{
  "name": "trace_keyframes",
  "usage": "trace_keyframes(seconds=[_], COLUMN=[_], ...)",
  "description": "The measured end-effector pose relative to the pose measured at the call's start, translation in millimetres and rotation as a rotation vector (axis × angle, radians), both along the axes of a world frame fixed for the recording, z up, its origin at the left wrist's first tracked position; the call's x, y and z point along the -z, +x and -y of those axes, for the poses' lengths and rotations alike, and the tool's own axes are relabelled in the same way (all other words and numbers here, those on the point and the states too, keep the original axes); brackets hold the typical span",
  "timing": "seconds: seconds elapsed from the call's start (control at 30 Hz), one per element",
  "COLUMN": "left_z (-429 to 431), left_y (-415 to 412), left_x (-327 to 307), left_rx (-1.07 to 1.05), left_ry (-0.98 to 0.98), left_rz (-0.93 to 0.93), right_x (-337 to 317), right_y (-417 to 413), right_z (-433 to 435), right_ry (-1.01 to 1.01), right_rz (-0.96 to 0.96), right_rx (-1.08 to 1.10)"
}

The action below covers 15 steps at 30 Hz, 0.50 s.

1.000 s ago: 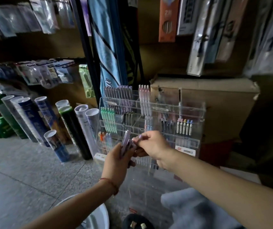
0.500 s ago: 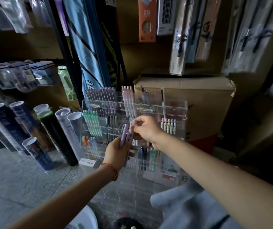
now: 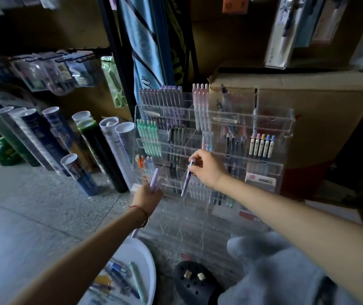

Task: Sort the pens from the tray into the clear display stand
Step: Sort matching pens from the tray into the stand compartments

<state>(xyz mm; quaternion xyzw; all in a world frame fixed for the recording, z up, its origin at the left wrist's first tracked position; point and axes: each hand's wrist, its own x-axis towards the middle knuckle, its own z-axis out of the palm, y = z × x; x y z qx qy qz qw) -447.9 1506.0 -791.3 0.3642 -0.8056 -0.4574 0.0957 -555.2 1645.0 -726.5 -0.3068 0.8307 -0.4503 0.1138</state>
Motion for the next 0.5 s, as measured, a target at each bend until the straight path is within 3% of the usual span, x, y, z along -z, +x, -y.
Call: trace_keyframes(seconds=[0.17, 0.3, 0.5], left_z=[14, 28, 32], left_y=[11, 28, 36], left_x=[13, 29, 61], left_rx=[-0.180, -0.199, -0.258], left_ry=[0.045, 0.152, 0.266], left_rz=[0.042, 0.040, -0.127], right_x=[42, 70, 62], right_y=[24, 31, 26], right_z=[32, 60, 83], right_ry=[-0.082, -0.042, -0.161], right_rz=[0.022, 0.024, -0.199], right_rx=[0.065, -0.023, -0.036])
